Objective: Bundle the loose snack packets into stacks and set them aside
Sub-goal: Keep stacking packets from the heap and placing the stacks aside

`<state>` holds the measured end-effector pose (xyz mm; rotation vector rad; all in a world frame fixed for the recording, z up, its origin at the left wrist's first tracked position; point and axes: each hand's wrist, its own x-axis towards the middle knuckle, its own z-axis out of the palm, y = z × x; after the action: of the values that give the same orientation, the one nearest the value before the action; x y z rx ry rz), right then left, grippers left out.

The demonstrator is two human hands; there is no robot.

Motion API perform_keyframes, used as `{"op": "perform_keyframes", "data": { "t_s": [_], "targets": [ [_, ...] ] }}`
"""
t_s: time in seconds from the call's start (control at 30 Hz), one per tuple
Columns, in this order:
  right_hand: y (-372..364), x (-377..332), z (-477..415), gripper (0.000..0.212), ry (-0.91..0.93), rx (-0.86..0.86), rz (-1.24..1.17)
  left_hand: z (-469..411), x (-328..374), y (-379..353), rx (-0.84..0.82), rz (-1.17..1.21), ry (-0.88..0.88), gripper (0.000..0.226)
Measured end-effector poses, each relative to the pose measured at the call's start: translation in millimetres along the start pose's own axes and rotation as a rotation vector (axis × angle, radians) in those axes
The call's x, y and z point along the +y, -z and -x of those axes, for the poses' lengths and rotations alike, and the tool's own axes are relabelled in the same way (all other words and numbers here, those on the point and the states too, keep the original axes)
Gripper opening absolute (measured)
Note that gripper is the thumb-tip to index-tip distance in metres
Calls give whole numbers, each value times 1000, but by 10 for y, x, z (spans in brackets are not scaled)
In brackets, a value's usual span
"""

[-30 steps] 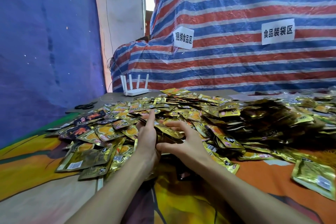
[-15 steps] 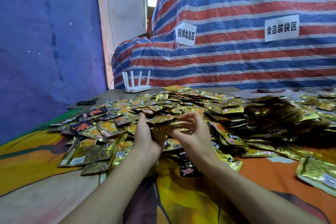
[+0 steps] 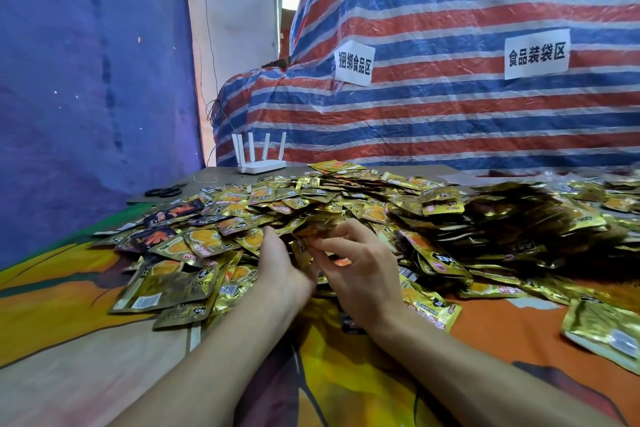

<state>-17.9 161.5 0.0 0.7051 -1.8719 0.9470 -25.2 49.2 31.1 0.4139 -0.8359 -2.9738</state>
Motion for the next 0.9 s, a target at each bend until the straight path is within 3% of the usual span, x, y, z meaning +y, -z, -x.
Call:
{"op": "perform_keyframes", "data": {
  "t_s": [0.23, 0.43, 0.57, 0.9],
  "targets": [
    [18, 14, -44, 27, -87, 77, 47, 3, -142, -25, -171, -113, 127, 44],
    [20, 67, -58, 17, 153, 128, 151, -1, -31, -22, -89, 52, 150, 37],
    [39, 99, -86, 8, 290, 167, 274, -73, -19, -9, 32, 17, 132, 43],
    [36, 58, -93, 4, 200, 0, 295, -54, 20, -1, 36, -5, 61, 30]
  ]
}}
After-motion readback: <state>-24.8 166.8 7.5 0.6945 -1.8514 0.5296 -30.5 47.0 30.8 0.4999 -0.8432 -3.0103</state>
